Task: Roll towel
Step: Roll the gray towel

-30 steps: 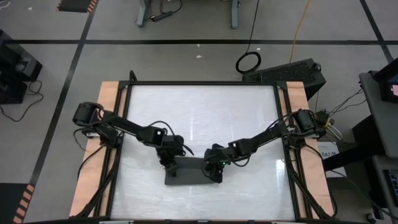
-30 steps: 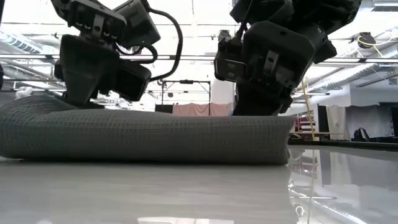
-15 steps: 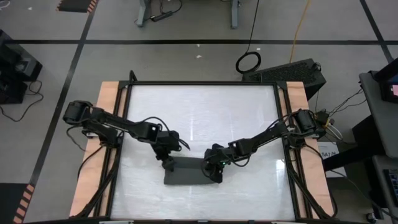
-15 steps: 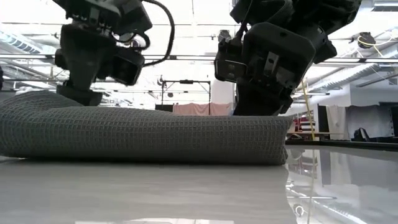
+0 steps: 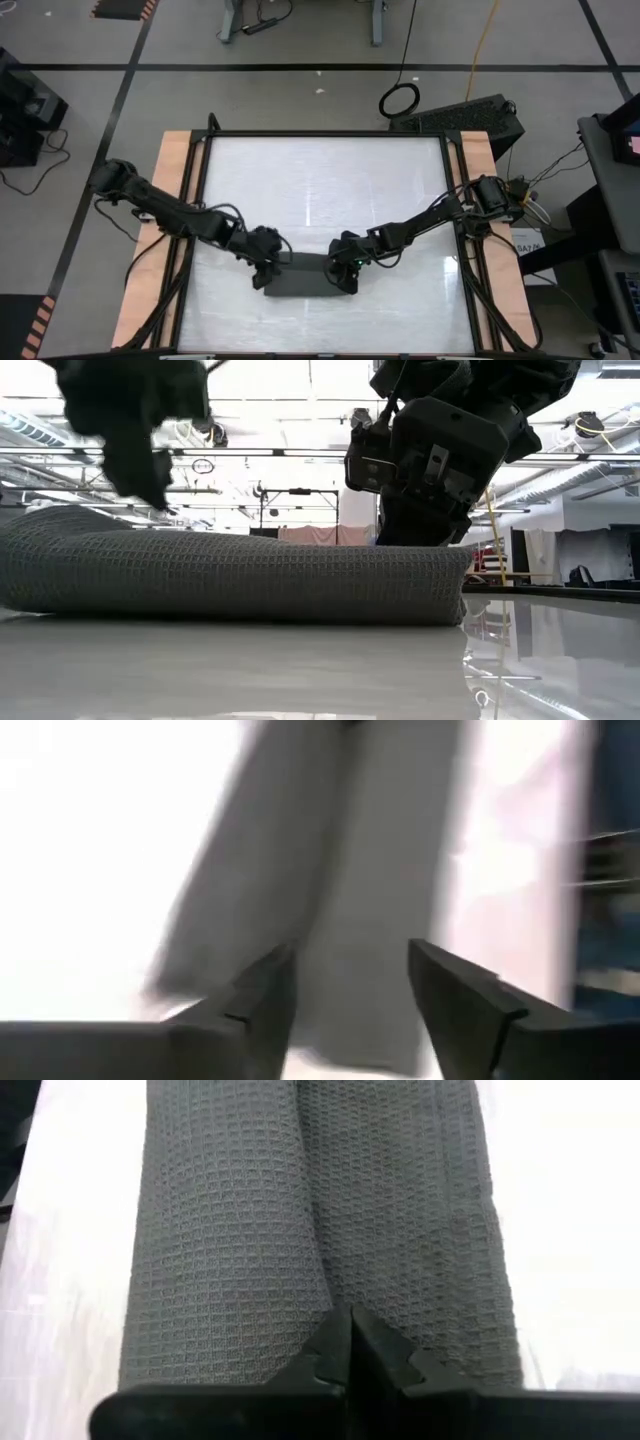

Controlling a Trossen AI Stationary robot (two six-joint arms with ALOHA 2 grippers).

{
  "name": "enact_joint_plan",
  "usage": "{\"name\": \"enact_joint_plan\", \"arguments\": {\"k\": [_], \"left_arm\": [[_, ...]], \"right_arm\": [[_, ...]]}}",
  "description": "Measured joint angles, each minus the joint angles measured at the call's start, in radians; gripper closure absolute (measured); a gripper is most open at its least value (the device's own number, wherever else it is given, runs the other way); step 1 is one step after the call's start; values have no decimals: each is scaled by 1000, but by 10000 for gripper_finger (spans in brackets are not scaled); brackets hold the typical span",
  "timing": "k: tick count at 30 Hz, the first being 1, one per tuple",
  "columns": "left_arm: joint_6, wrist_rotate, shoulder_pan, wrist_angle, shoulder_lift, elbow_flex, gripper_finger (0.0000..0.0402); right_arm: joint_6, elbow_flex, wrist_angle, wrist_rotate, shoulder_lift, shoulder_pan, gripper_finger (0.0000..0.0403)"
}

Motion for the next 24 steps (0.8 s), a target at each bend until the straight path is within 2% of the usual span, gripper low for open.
{"name": "enact_joint_plan", "arguments": {"k": [3,7,11,19,24], "left_arm": [[-42,-62,-22,-39,40,-14,248],[-97,-51,-27,-18,85,-55,308],[-125,-52,-41,-37,105,-71,346],[-149,-79,-41,-102,62,-65,364],[-143,-139,-40,-196,-29,12,364]], "right_arm": [[1,0,0,0,0,1,403],[0,0,0,0,0,1,403],[-1,0,-3,0,0,1,403],[2,0,-6,0,0,1,403],[9,0,-7,-1,0,1,403]]}}
